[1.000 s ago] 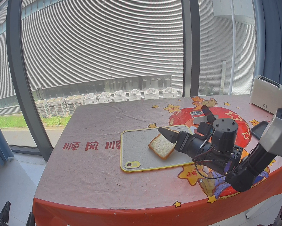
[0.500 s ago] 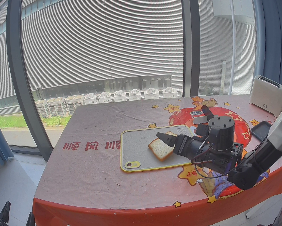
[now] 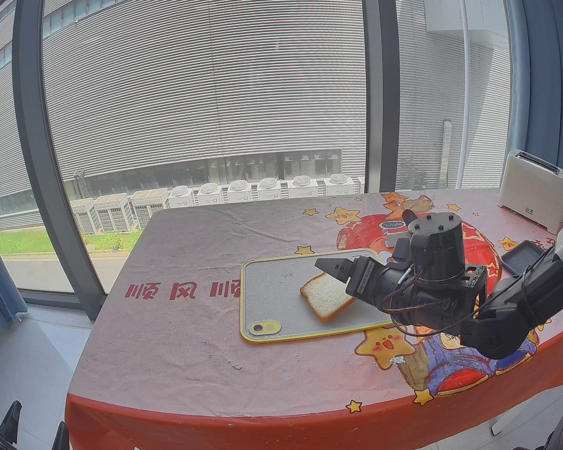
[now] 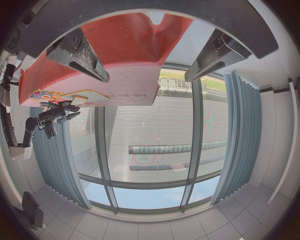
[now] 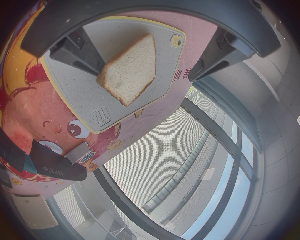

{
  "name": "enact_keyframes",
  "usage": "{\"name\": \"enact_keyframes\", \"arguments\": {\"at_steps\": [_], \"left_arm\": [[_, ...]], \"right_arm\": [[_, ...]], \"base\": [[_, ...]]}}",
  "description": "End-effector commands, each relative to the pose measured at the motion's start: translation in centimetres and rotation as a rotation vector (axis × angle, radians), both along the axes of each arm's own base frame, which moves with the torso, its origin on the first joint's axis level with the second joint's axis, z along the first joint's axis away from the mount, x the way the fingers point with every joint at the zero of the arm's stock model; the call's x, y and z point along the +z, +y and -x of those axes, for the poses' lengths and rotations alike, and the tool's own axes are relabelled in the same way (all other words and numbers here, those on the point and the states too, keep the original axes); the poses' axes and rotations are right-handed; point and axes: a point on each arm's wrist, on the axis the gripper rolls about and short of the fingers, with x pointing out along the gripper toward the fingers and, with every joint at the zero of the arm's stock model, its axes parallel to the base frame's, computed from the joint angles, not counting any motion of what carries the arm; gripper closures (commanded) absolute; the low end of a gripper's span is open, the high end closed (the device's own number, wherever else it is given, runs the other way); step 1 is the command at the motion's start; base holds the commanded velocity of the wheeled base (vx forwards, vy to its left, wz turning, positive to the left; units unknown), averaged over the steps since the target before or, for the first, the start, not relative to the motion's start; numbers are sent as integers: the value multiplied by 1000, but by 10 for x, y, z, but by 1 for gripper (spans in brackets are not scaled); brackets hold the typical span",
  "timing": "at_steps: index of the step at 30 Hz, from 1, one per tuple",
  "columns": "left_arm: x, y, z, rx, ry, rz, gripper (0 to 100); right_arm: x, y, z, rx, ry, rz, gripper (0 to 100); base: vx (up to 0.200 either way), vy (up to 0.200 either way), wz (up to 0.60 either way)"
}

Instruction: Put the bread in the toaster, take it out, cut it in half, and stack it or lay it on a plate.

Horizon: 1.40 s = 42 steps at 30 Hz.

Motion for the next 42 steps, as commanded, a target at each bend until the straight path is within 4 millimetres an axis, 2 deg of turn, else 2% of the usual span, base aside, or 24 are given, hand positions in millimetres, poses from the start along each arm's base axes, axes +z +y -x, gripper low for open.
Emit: {"name": "enact_keyframes", "arguments": {"at_steps": [1, 4, 8, 12, 18, 24, 32, 39, 42], "left_arm": [[-5, 0, 0, 0, 4, 0, 0], [-5, 0, 0, 0, 4, 0, 0], [-5, 0, 0, 0, 4, 0, 0], [-5, 0, 0, 0, 4, 0, 0], [-5, 0, 0, 0, 4, 0, 0], [-5, 0, 0, 0, 4, 0, 0], [-5, 0, 0, 0, 4, 0, 0], [-5, 0, 0, 0, 4, 0, 0], [-5, 0, 0, -1, 4, 0, 0]], "right_arm": [[10, -1, -4, -14, 2, -24, 0], [17, -4, -10, -45, 32, -62, 0], [15, -4, -11, -46, 51, -50, 0], [13, -14, -18, -57, 83, -45, 0], [9, -13, -11, -41, 128, -3, 0], [19, -20, -4, -19, 148, -3, 0], [17, -20, -11, -16, 150, -27, 0], [15, -20, -5, -6, 166, -4, 0], [13, -20, -9, -16, 156, -9, 0]], "base": [[0, 0, 0], [0, 0, 0], [0, 0, 0], [0, 0, 0], [0, 0, 0], [0, 0, 0], [0, 0, 0], [0, 0, 0], [0, 0, 0]]}}
